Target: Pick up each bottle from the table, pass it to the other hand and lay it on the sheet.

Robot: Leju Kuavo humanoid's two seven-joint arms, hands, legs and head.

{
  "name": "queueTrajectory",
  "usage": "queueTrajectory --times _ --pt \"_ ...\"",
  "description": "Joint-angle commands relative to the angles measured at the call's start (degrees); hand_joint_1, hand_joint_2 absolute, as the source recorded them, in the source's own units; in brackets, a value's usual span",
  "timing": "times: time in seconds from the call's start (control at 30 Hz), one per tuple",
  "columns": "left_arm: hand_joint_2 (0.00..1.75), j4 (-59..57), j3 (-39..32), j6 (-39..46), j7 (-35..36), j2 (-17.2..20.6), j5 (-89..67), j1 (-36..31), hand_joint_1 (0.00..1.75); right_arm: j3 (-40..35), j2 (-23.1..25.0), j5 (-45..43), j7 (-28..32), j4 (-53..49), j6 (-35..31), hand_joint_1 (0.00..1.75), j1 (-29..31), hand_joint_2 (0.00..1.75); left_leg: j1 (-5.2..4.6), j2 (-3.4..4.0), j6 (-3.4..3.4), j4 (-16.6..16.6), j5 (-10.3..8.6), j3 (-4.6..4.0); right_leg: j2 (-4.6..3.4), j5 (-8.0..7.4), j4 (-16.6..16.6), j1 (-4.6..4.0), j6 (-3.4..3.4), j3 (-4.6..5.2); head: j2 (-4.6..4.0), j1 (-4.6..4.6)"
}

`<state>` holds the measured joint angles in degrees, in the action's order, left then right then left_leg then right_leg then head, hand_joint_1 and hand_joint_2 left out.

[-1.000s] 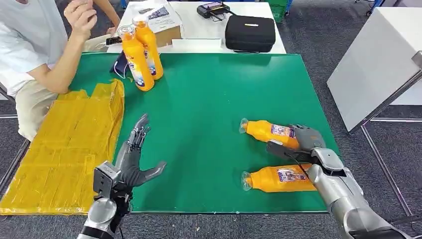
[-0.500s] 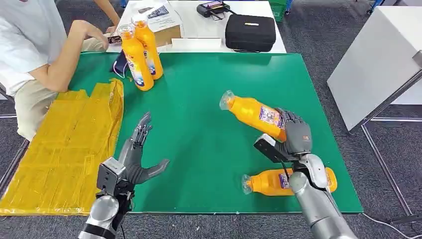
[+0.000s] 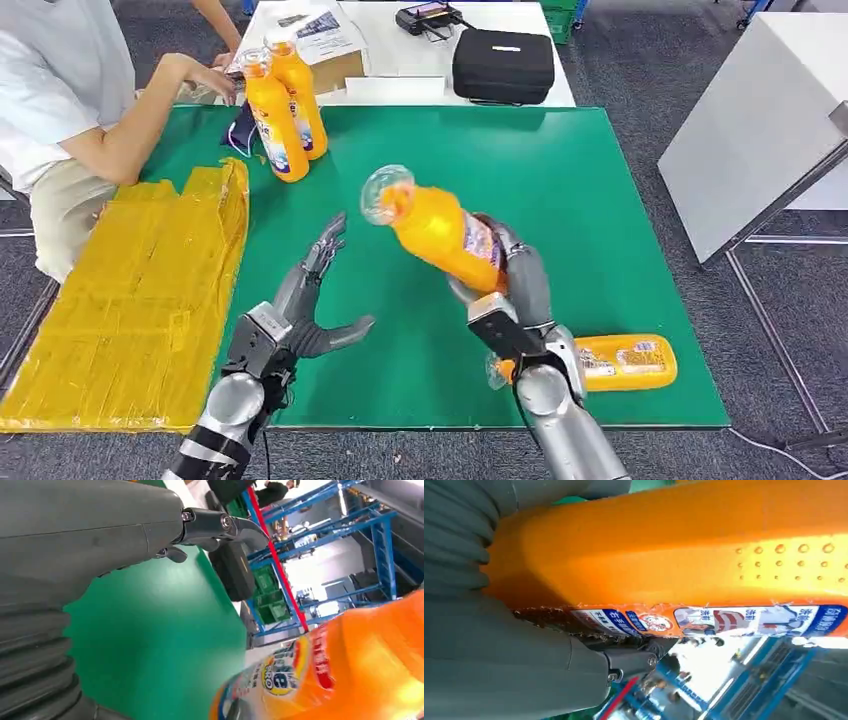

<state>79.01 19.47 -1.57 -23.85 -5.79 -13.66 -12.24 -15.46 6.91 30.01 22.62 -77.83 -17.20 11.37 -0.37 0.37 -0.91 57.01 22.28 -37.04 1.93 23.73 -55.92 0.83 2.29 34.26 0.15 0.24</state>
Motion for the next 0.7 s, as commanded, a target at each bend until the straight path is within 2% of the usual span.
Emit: queueTrajectory --times 0.03,0.2,0.4,0.47,0.7 --pt "1.75 -5.1 2.1 -0.1 0.4 0.4 0.2 -3.1 0.00 -3.1 0.3 -1.2 0.1 4.0 1.2 1.75 2.0 1.75 0.03 0.00 0.05 0.0 0.06 0.18 -0.11 0.04 0.1 -0.01 -0.05 -0.21 0.00 0.00" --pt "1.75 -5.9 2.9 -0.4 0.8 0.1 0.7 -4.6 0.00 -5.4 2.7 -3.8 0.8 10.1 5.1 1.75 3.4 1.75 0.07 0.03 0.08 0.0 0.10 0.28 -0.17 0.07 0.1 -0.05 -0.09 -0.32 0.00 -0.02" --pt "1.75 -6.9 3.2 -1.5 1.2 -0.2 2.9 -5.3 0.00 -8.9 4.7 -4.3 1.2 15.8 6.3 1.75 4.7 1.75 0.12 0.04 0.11 0.0 0.15 0.40 -0.22 0.10 0.1 -0.09 -0.12 -0.44 0.00 -0.02" --pt "1.75 -6.9 3.4 -3.3 1.0 -0.1 5.2 -5.4 0.00 -10.3 4.9 -4.7 1.4 17.7 6.6 1.75 5.3 1.75 0.07 0.06 0.06 0.0 0.06 0.20 -0.16 0.03 0.1 -0.05 -0.06 -0.21 0.00 -0.02" --pt "1.75 -6.4 3.1 -5.6 0.6 0.2 8.6 -5.4 0.00 -11.5 5.5 -5.3 2.0 20.2 6.9 1.75 6.1 1.75 0.05 0.05 0.06 0.0 0.09 0.24 -0.17 0.05 0.1 -0.03 -0.07 -0.26 0.00 -0.02"
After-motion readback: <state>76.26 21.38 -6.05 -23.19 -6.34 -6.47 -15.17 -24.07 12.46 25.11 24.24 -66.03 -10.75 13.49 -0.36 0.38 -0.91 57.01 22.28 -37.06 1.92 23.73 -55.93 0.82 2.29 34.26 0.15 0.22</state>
